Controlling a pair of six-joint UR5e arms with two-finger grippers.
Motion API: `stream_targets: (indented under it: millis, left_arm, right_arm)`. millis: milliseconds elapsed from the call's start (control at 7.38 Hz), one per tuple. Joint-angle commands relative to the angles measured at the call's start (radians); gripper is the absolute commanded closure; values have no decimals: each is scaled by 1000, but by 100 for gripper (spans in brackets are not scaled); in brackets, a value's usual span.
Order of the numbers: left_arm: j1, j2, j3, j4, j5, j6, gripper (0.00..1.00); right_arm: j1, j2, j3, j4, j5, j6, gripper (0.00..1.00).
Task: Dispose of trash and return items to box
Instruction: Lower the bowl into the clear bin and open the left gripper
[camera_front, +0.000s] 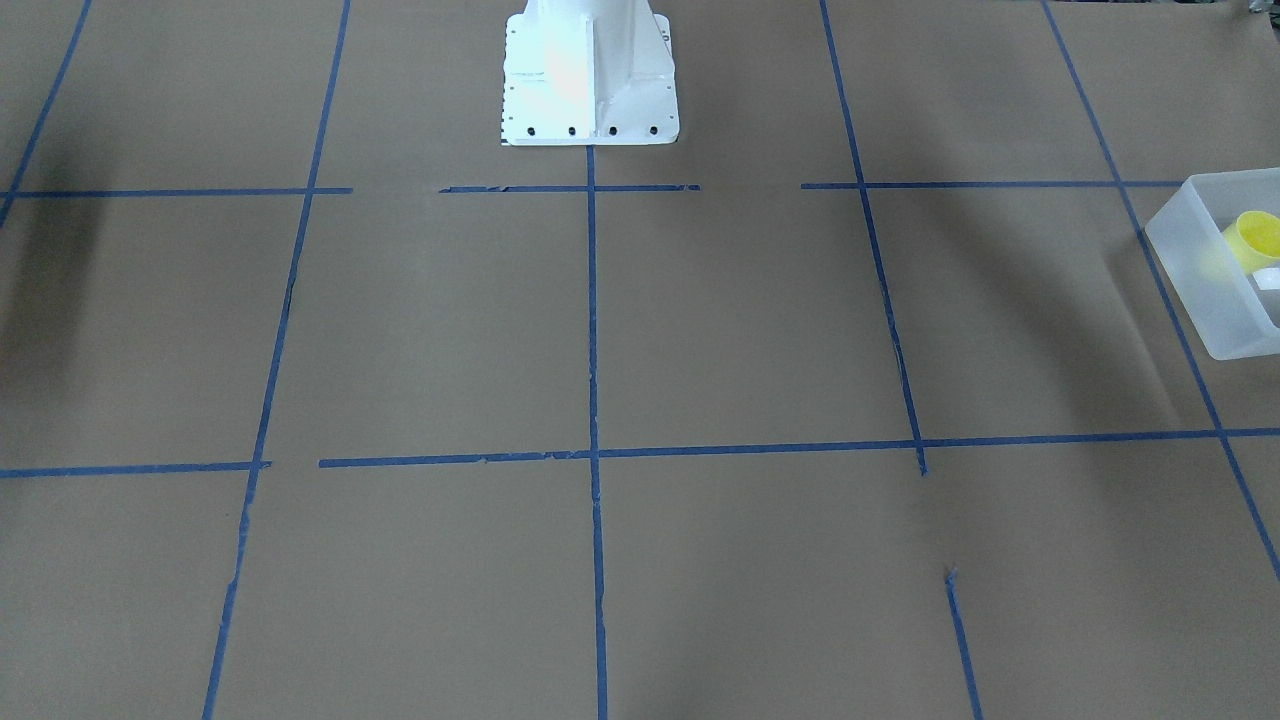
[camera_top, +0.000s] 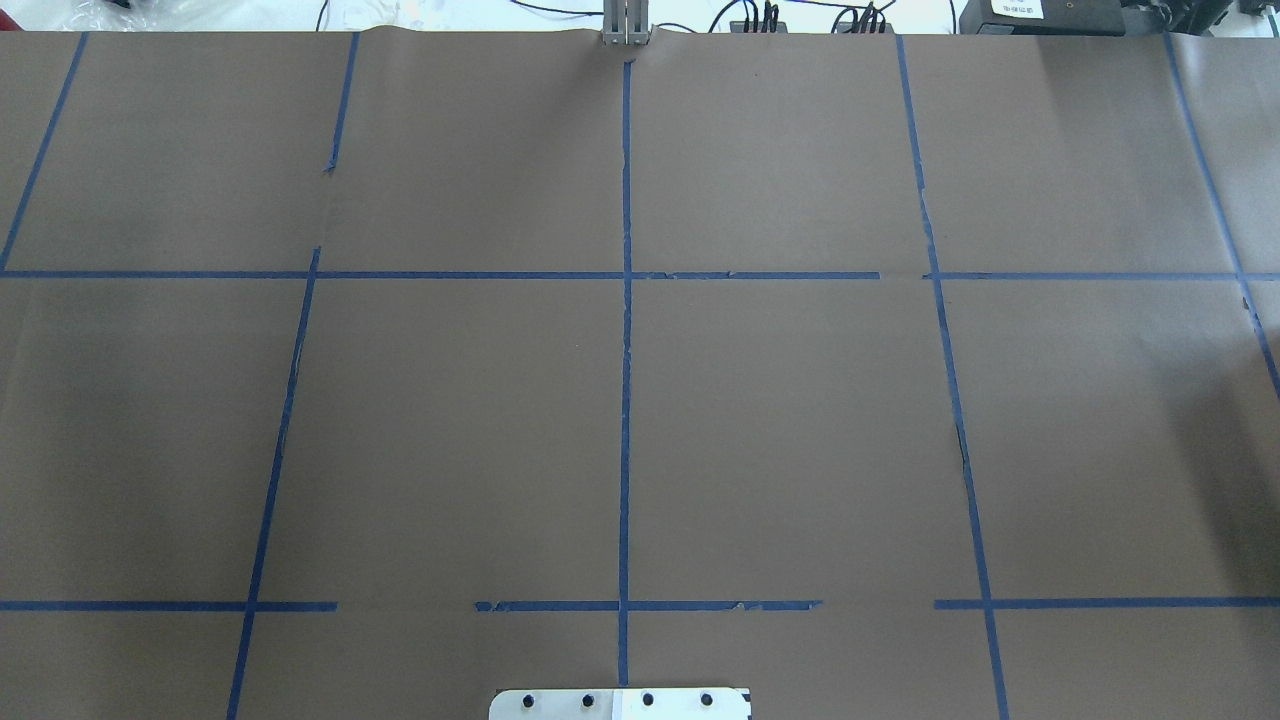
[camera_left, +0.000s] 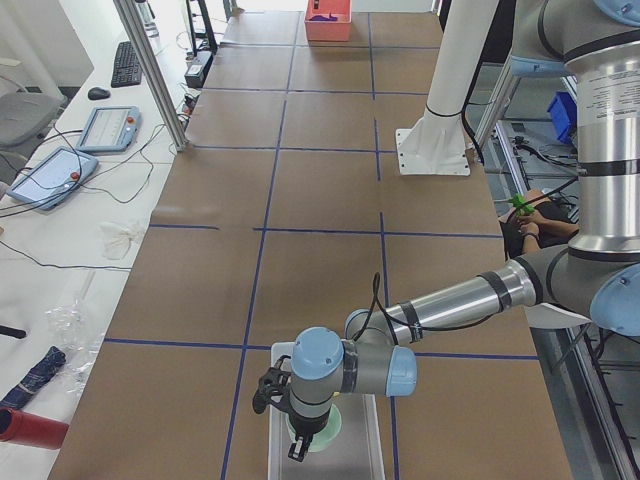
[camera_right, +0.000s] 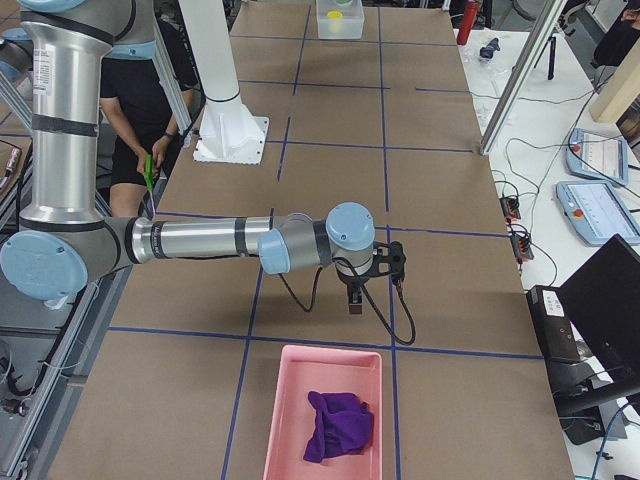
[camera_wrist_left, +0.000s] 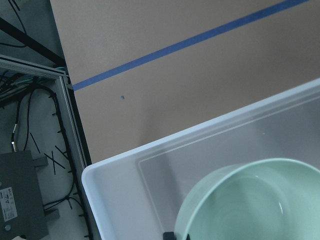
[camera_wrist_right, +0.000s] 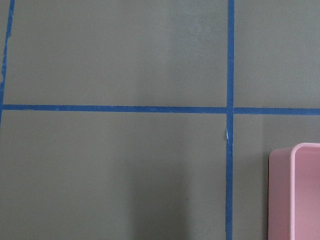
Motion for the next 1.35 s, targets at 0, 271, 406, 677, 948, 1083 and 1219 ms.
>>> stream_targets:
  millis: [0, 271, 406, 677, 948, 1083, 1219]
  left_arm:
    - [1, 3, 1, -7, 1, 5, 0]
    - [-38, -6, -34, -1, -8, 5, 0]
    - [-63, -14, -78, 8, -17, -11, 0]
    - [-63, -26, -159, 10, -136, -144, 0]
    - [-54, -28, -242, 14, -203, -363, 0]
    - [-24, -30, -250, 45, -267, -375, 0]
    - [4, -30, -316, 138, -281, -375, 0]
  right_arm:
    - [0, 1, 1, 0, 0, 0, 0]
    - [0, 7, 1, 0, 0, 0, 0]
    - [0, 8, 1, 0, -2, 0, 0]
    - [0, 10, 1, 0, -2, 0, 0]
    - [0, 11, 1, 0, 0, 1, 0]
    - [0, 11, 1, 0, 0, 1, 0]
    - [0, 11, 1, 0, 0, 1, 0]
